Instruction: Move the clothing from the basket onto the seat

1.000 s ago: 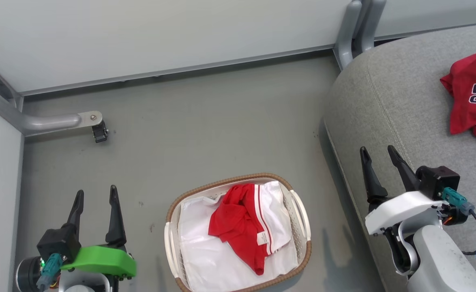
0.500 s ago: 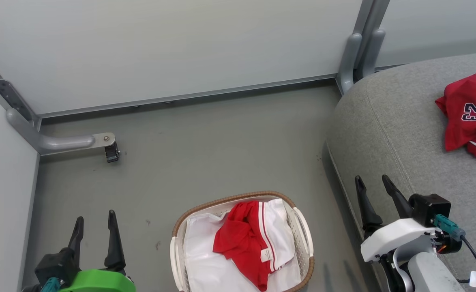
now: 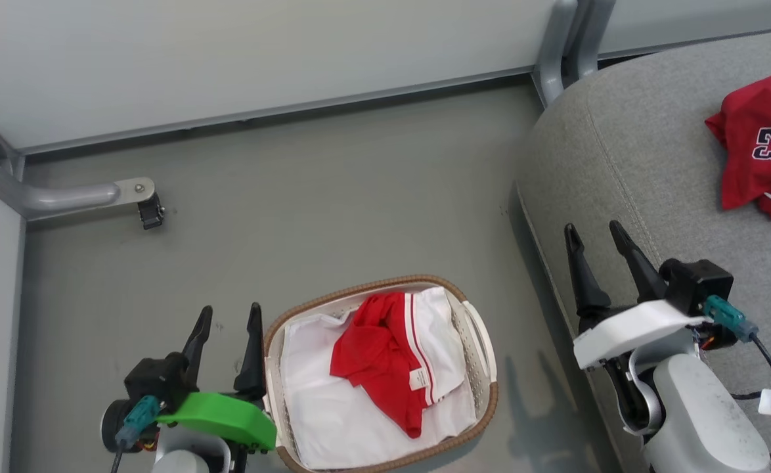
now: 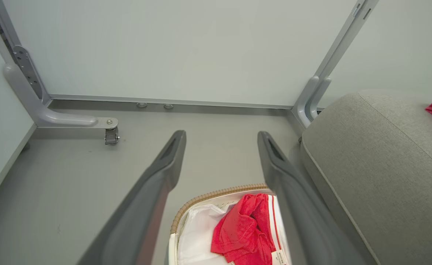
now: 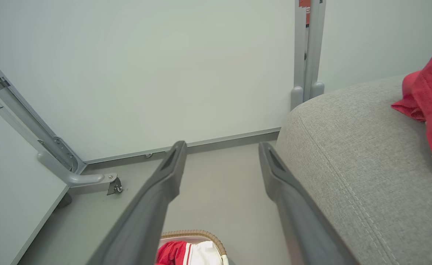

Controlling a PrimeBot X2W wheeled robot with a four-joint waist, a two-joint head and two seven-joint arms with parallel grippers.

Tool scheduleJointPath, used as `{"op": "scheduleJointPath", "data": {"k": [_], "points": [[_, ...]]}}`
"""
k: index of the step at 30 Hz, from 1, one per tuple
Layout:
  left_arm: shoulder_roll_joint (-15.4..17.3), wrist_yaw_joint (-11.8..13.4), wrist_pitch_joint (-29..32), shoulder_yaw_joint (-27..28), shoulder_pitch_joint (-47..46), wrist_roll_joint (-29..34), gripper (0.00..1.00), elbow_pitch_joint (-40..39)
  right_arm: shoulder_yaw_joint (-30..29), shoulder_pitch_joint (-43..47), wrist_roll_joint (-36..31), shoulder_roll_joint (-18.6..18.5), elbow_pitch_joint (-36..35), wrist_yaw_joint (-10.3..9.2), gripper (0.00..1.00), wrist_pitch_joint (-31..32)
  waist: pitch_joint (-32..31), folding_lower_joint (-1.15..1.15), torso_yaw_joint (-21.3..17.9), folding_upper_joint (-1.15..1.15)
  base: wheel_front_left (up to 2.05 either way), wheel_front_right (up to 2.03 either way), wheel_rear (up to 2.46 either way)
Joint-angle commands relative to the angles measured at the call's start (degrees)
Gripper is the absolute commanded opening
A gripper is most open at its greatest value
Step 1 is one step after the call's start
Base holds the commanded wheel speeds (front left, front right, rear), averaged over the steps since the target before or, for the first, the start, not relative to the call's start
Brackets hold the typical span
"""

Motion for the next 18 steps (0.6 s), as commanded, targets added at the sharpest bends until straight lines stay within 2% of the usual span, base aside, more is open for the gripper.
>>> {"op": "scheduleJointPath", "data": {"k": [1,7,18], "points": [[0.1,-0.3,0.0,-0.9,-2.0,-0.4,1.0,0.6,0.3,-1.3,0.3,-0.4,-0.8,-0.08,1.0,0.0,4.6,0.0,-2.5,0.0,0.0,0.0,0.0],[0.2,-0.4,0.0,-5.7,-9.5,0.1,1.0,6.0,1.7,-6.1,1.7,-0.2,-4.8,-0.07,1.0,0.0,12.4,0.0,-6.3,0.0,0.0,0.0,0.0],[0.3,-0.4,0.0,-10.7,-21.7,-0.1,1.0,20.1,3.6,-11.9,3.0,1.1,-12.7,-0.07,1.0,0.0,24.7,0.0,-12.1,0.0,0.0,0.0,0.0]]}}
